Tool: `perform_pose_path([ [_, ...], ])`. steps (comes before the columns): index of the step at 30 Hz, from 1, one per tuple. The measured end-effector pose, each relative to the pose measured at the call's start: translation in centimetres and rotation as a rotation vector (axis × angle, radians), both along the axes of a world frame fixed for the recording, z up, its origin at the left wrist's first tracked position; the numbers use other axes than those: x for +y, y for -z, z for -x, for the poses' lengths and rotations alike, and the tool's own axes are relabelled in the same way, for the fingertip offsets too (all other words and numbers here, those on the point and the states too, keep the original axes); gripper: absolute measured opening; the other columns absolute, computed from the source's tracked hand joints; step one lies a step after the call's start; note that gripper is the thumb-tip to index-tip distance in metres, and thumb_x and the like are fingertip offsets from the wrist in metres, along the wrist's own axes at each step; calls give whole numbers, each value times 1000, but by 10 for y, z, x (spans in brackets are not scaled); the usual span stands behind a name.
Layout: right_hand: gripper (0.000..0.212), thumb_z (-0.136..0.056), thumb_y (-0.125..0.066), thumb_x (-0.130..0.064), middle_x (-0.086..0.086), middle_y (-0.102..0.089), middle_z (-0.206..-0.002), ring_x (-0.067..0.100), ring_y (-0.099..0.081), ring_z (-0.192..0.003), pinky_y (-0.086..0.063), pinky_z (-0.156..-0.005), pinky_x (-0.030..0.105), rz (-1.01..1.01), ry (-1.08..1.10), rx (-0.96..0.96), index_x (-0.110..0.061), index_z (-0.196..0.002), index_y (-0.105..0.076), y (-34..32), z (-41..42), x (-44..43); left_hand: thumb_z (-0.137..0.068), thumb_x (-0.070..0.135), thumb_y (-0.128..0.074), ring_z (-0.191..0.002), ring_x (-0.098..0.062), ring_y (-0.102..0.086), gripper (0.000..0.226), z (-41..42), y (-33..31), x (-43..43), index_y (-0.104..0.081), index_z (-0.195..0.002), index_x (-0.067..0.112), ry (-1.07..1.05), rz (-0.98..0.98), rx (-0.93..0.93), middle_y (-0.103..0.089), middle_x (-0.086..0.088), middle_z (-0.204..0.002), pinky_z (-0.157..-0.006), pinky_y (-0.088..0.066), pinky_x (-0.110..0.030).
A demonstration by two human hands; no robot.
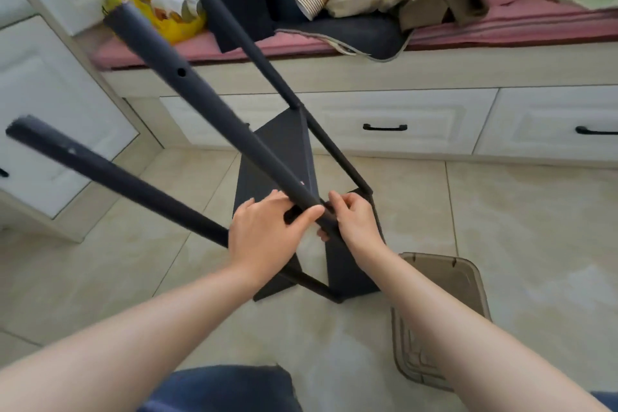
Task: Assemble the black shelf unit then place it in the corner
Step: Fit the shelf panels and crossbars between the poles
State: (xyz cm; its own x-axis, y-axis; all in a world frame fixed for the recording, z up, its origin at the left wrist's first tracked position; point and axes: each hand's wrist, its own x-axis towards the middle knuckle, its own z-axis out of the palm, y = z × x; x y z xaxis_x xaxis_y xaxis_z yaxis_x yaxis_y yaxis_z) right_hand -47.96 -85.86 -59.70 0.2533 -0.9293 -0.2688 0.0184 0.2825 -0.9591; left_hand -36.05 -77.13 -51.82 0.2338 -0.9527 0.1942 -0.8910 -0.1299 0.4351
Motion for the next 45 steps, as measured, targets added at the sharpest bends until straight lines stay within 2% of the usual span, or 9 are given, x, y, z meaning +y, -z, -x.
perform_pose_path([
  [6,23,-103,-47,-36,1,-69,-58,19,-72,-57,-50,-49,15,24,-45,28,-15,-108,-56,7,-37,-2,-88,62,-59,-87,9,-57,40,-48,10,2,-71,-117,37,-67,-109,261,-63,30,-92,-98,-48,-32],
  [12,22,-102,-49,-37,2,-72,-63,15,-72,-59,-45,-48,7,73,-147,91,-18,-110,-54,13,-68,-12,-82,58,-64,-115,-1,-62,28,-93,29,-4,-70,-103,41,-105,-128,542,-66,25,-127,-87,-46,-14],
  [16,21,-102,-48,-41,1,-73,-64,15,-72,-59,-54,-63,21,147,-214,197,-21,-105,-52,23,-81,-20,-79,56,-67,-107,22,-55,18,-112,57,-3,-72,-93,46,-143,-65,715,-60,40,-125,-75,-41,5],
  [19,19,-101,-47,-47,-2,-73,-63,15,-72,-64,-55,-83,45,207,-279,325,-28,-99,-50,38,-86,-26,-74,56,-69,-112,12,-60,32,-114,93,3,-75,-98,37,-221,20,846,-62,39,-120,-83,-45,0],
  [22,20,-99,-49,-50,-3,-73,-64,16,-72,-70,-54,-86,49,239,-314,441,-31,-95,-51,54,-86,-30,-72,57,-68,-117,8,-60,45,-105,129,11,-71,-112,38,-281,39,957,-66,30,-125,-92,-47,-5],
  [28,20,-97,-50,-53,-11,-72,-65,9,-68,-73,-54,-86,44,264,-393,626,-33,-92,-53,77,-89,-25,-74,55,-65,-106,16,-62,64,-93,176,28,-71,-124,16,-372,75,1047,-57,50,-114,-80,-43,1],
  [33,17,-93,-50,-55,-18,-72,-68,7,-68,-72,-54,-83,43,263,-514,651,-39,-89,-51,91,-89,-24,-71,56,-68,-106,10,-65,41,-92,203,38,-73,-108,38,-455,98,1132,-61,39,-124,-80,-46,-1],
  [41,15,-94,-51,-52,-23,-71,-71,3,-66,-70,-54,-78,39,304,-603,700,-39,-88,-52,104,-82,-19,-71,57,-67,-113,12,-61,50,-84,214,48,-67,-116,37,-464,51,1204,-58,38,-130,-85,-44,-1],
  [45,15,-94,-50,-53,-24,-70,-71,-2,-63,-69,-50,-70,33,325,-613,722,-40,-86,-51,109,-84,-18,-66,59,-67,-101,11,-66,45,-80,213,48,-74,-101,31,-595,38,1209,-70,28,-116,-78,-46,-2],
])
